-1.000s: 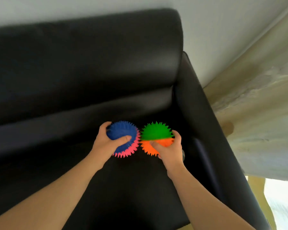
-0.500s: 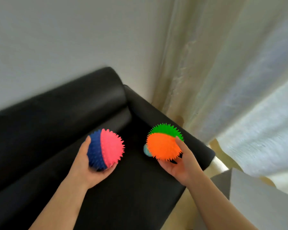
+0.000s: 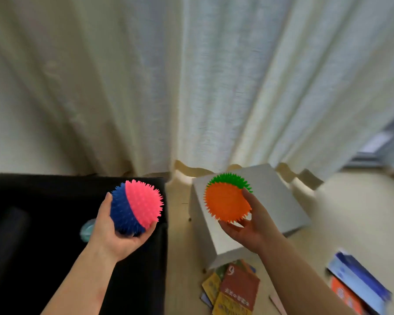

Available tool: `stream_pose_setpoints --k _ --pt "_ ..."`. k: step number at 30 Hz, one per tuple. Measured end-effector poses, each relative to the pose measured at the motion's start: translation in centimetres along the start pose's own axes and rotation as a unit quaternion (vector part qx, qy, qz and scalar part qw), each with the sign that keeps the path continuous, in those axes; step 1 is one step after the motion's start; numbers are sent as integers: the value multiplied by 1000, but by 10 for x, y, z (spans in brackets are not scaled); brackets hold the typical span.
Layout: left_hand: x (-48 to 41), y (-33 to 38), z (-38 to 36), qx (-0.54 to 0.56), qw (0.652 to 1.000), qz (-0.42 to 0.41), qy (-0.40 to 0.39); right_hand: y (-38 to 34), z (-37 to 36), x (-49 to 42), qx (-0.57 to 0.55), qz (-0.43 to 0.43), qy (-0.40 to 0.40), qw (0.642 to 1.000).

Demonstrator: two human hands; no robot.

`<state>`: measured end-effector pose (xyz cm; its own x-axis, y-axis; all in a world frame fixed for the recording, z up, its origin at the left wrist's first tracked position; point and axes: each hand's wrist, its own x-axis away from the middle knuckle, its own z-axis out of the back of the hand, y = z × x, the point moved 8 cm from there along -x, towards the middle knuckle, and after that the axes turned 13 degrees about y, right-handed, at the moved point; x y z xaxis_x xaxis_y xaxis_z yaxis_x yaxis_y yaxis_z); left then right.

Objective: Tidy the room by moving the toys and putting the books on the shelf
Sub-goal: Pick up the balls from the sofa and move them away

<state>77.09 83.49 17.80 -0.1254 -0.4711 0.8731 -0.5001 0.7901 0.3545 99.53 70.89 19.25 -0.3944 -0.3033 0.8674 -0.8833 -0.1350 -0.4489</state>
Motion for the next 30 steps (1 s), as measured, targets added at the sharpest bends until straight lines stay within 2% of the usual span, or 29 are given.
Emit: stream_pose_setpoints --k 7,12,19,24,30 --pt "0 -133 -103 -185 978 86 -35 -72 160 -6 -152 44 107 982" --pt "18 -216 -152 -225 961 152 -47 -99 242 -5 -193 46 122 972" --pt "47 -329 -208 -288 947 139 -29 -170 352 -11 -257 63 127 956" --pt "63 -406 -254 -311 939 130 -62 -213 427 -16 -268 86 159 946" --pt "85 -478 -314 -382 908 129 -110 -243 477 -30 -303 69 152 938"
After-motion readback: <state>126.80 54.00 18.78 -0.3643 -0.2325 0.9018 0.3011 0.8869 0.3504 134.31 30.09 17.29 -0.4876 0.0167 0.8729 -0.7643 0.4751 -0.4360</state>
